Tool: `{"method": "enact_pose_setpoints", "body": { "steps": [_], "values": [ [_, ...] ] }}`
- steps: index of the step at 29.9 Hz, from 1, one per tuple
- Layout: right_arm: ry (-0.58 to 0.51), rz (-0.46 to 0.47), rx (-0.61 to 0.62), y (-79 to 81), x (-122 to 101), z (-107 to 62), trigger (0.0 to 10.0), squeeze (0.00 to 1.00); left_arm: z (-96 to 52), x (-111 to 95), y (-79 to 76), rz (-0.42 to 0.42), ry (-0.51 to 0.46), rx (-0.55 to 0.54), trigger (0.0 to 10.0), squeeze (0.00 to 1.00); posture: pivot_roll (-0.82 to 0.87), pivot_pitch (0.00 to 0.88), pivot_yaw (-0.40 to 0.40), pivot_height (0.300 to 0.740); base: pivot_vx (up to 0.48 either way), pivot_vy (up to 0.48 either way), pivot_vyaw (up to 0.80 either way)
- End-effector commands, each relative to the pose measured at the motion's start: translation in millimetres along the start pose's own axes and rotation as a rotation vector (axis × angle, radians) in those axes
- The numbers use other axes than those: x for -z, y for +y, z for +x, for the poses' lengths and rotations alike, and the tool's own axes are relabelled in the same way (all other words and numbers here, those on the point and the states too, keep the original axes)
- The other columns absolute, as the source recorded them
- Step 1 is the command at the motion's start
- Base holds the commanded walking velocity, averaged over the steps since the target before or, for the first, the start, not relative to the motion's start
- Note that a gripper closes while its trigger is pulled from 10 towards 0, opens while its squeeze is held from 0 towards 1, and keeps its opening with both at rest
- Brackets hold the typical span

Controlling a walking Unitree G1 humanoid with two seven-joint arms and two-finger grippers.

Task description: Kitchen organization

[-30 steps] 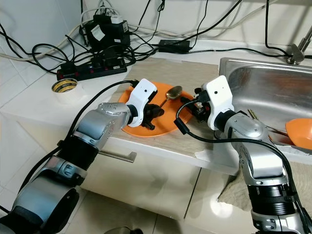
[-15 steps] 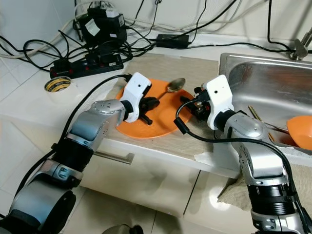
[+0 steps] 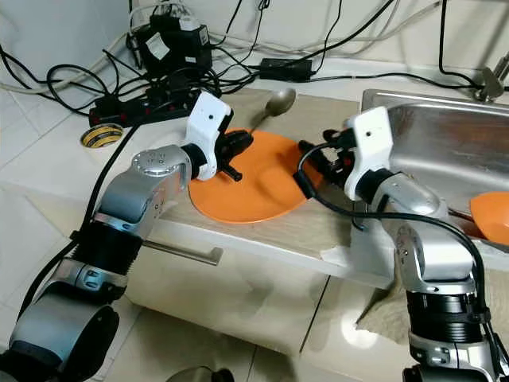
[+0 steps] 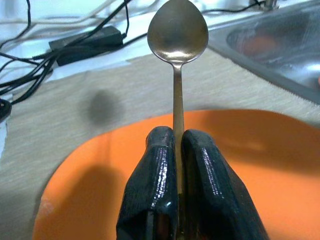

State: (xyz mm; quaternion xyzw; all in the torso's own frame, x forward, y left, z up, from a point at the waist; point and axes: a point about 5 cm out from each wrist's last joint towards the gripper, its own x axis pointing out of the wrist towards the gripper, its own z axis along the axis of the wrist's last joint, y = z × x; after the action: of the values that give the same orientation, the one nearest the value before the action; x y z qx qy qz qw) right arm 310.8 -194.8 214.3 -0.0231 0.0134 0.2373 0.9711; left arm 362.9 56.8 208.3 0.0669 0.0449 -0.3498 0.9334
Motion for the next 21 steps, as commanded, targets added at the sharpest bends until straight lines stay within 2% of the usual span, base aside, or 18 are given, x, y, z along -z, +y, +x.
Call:
{"method": "enact_pose_setpoints", "body": {
  "steps": [1, 4, 6, 12, 13, 14, 17, 21],
  "values": [
    [-0.050, 0.036, 0.015, -3.7, -13.1, 0.3, 10.0, 0.00, -5.0, -11.2, 0.2, -0.008, -0.080, 0.013, 0.0, 0.00, -0.07, 0.000, 0.093, 0.740, 0.000, 0.000, 0.00],
    [-0.074, 0.094, 0.025, -6.1, -15.6, 1.4, 10.0, 0.00, -5.8, -14.5, -3.5, -0.005, -0.104, 0.027, 0.0, 0.00, -0.06, 0.000, 0.092, 0.740, 0.000, 0.000, 0.00],
    [-0.118, 0.191, 0.037, -7.6, -21.8, 3.8, 10.0, 0.00, -6.0, -12.9, -6.5, -0.002, -0.109, 0.033, 0.0, 0.00, -0.06, 0.000, 0.090, 0.740, 0.000, 0.000, 0.00],
    [-0.139, 0.274, 0.034, -6.7, -23.6, 5.3, 10.0, 0.00, -6.3, -9.0, -7.7, -0.006, -0.102, 0.033, 0.0, 0.00, -0.06, 0.000, 0.089, 0.740, 0.000, 0.000, 0.00],
    [-0.128, 0.262, 0.031, -5.3, -21.9, 5.3, 10.0, 0.43, -6.3, -8.7, -7.7, -0.007, -0.102, 0.033, 0.0, 0.00, -0.06, 0.000, 0.089, 0.740, 0.000, 0.000, 0.00],
    [-0.111, 0.252, 0.026, -3.4, -19.3, 5.4, 10.0, 1.00, -6.5, -8.6, -7.8, -0.007, -0.103, 0.032, 0.0, 0.00, -0.06, 0.000, 0.089, 0.740, 0.000, 0.000, 0.00],
    [-0.065, 0.202, -0.008, 4.7, -13.1, 5.9, 10.0, 1.00, -6.2, -8.7, -8.7, -0.006, -0.105, 0.032, 0.0, 0.00, -0.06, 0.000, 0.090, 0.740, 0.000, 0.000, 0.00],
    [-0.055, 0.205, -0.010, 6.4, -11.9, 6.5, 10.0, 1.00, -5.6, -8.9, -9.7, -0.001, -0.107, 0.033, 0.0, 0.00, -0.06, 0.000, 0.091, 0.740, 0.000, 0.000, 0.00]
  ]
}}
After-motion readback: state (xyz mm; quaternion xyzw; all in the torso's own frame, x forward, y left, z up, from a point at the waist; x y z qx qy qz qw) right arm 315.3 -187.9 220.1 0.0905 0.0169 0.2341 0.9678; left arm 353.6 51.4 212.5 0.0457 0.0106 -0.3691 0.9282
